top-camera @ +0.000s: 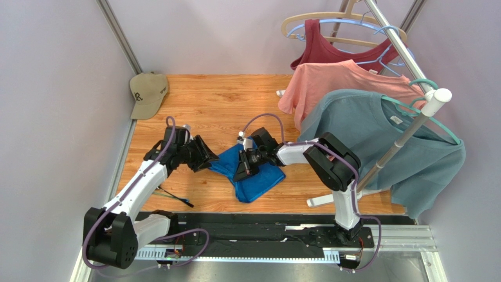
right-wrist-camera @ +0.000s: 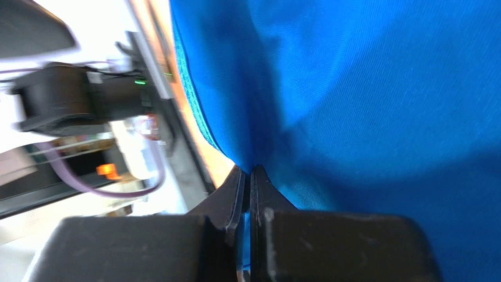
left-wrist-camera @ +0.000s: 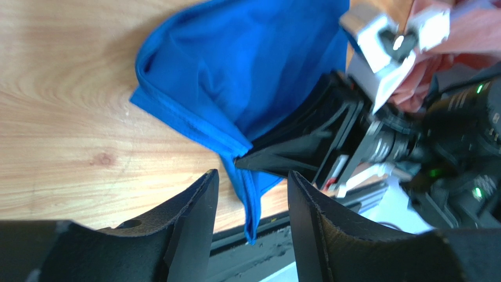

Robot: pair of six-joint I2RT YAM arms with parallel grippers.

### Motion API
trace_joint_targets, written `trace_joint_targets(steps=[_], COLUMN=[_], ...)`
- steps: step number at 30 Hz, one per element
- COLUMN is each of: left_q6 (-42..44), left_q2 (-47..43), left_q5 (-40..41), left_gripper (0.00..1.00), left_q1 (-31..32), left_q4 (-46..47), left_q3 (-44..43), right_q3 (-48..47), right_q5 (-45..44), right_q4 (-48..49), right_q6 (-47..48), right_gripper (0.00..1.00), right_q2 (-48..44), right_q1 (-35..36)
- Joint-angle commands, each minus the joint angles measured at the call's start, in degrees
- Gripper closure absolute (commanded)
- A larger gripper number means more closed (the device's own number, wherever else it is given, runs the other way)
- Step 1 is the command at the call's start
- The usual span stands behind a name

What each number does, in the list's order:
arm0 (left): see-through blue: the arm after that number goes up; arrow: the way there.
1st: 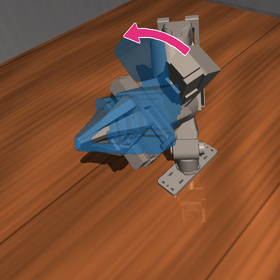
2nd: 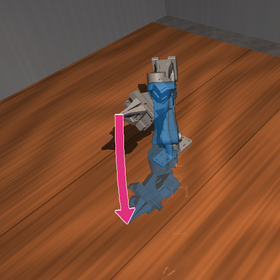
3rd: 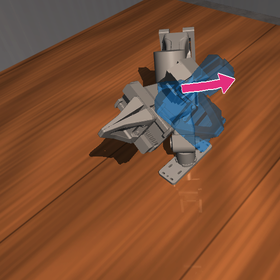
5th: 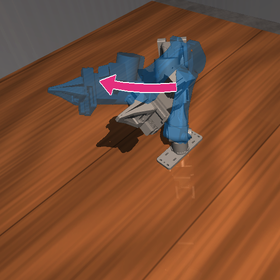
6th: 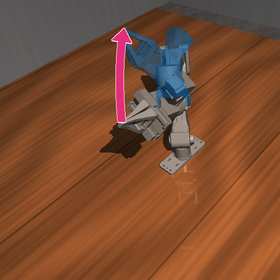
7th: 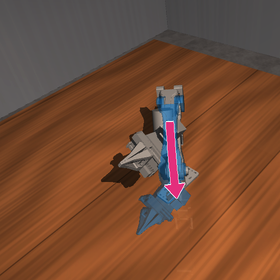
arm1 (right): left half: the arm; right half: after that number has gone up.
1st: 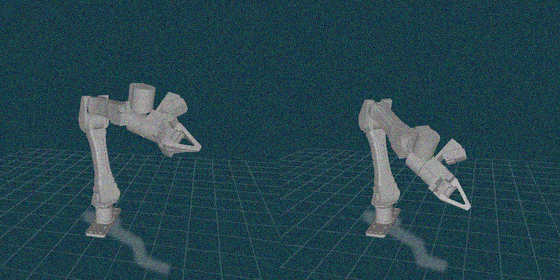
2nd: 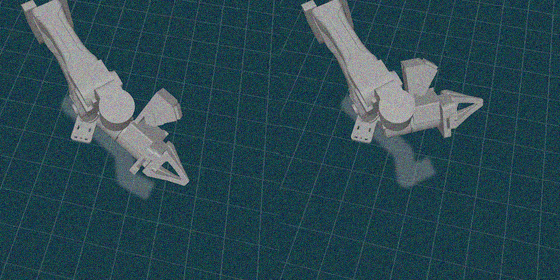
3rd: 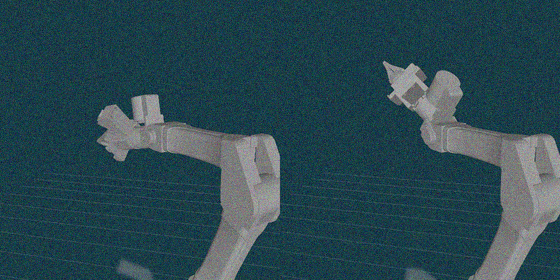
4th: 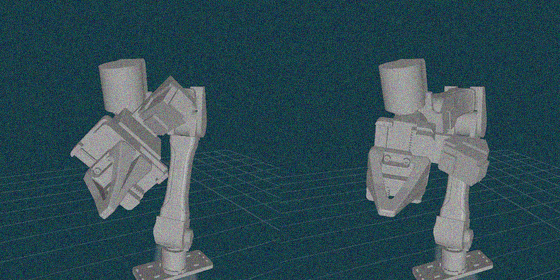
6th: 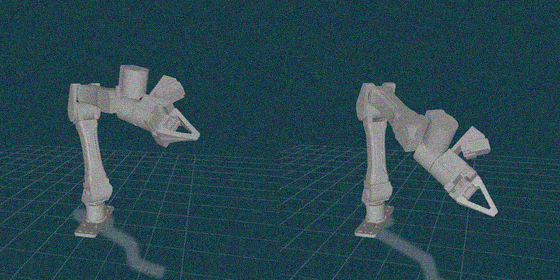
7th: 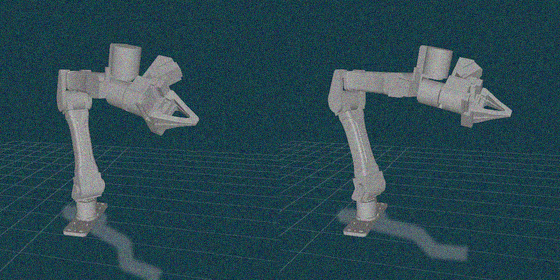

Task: Fold the napkin into a case and place the utensils inside
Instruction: Pass from the right arm to the left

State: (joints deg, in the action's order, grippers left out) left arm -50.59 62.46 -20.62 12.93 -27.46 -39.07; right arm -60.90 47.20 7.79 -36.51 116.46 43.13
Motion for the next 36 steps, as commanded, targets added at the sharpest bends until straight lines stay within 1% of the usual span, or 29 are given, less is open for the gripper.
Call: trace_joint_targets(steps=[1, 3, 4, 7, 9, 12, 14, 15, 17, 18, 19, 20, 21, 24, 27, 29, 32, 33, 36], left_q6=[3.3, 4.5, 4.0, 0.1, -0.8, 0.4, -1.0, -2.0, -7.0, -9.0, -12.6, -13.8, -14.8, -17.3, -16.9, -17.9, -20.3, -20.6, -20.7], left_q2=[5.3, 8.2, 9.5, 8.6, 8.0, 6.5, 3.8, 1.7, -0.4, -2.3, -3.1, -3.8, -4.4, -3.1, -1.9, -1.4, 1.6, 3.4, 5.8], left_q5=[-1.2, -3.3, -4.9, -6.7, -7.2, -6.4, -5.1, -5.1, -5.4, -4.8, -4.4, -4.3, -3.6, -3.7, 0.0, 1.0, 0.8, 0.8, 0.8], left_gripper=[0.43, 0.43, 0.44, 0.44, 0.44, 0.45, 0.45, 0.45, 0.45, 0.44, 0.44, 0.43, 0.43, 0.43, 0.43, 0.43, 0.42, 0.42, 0.42], left_q1=[-1.0, -0.7, -0.5, 1.0, 1.4, 2.3, 2.3, 2.3, 2.5, 2.5, 2.6, 2.8, 3.1, 4.5, 7.2, 8.6, 10.2, 10.4, 11.1], left_q4=[-1.2, -1.7, 0.0, 7.2, 8.8, 8.4, 6.0, 5.5, 5.8, 5.9, 6.3, 7.3, 10.3, 14.8, 13.9, 15.5, 18.3, 18.7, 18.3], left_q3=[-4.9, -5.3, -4.6, -0.1, 1.3, 1.4, 2.2, 3.7, 6.0, 8.6, 10.0, 11.3, 13.4, 14.6, 12.8, 13.0, 13.7, 13.6, 13.2], right_q3=[-3.8, -4.0, -3.5, -2.5, -2.3, -2.7, -3.3, -3.3, -3.5, -3.8, -3.9, -4.0, -4.1, -4.2, -4.3, -4.2, -3.9, -3.9, -3.5], right_q5=[-10.7, -12.0, -12.0, -11.1, -10.1, -9.8, -10.4, -10.5, -10.8, -10.9, -11.0, -10.9, -10.8, -10.4, -10.3, -9.6, -8.8, -8.5, -7.9], right_q4=[-14.7, -15.4, -15.0, -12.6, -11.6, -12.2, -12.9, -12.8, -12.4, -12.1, -11.8, -11.2, -10.8, -9.6, -9.6, -8.9, -8.3, -6.5, -5.2], right_q6=[11.3, 11.4, 10.9, 9.2, 8.2, 8.5, 8.6, 8.6, 8.1, 7.9, 7.1, 6.8, 6.4, 5.2, 5.0, 4.4, 3.1, 2.3, 1.3], right_gripper=[1.0, 1.0, 1.0, 1.0, 1.0, 1.0, 1.0, 1.0, 1.0, 1.0, 1.0, 1.0, 1.0, 1.0, 1.0, 1.0, 1.0, 1.0, 1.0], right_q2=[-5.5, -5.8, -5.8, -6.0, -6.3, -6.8, -7.1, -7.3, -7.7, -7.7, -7.7, -7.7, -7.7, -7.6, -7.7, -7.7, -7.7, -7.7, -7.6], right_q1=[2.9, 4.0, 4.1, 4.2, 4.3, 4.5, 4.8, 4.9, 5.6, 5.8, 6.3, 6.5, 6.7, 7.2, 7.4, 7.3, 7.3, 7.3, 7.3])
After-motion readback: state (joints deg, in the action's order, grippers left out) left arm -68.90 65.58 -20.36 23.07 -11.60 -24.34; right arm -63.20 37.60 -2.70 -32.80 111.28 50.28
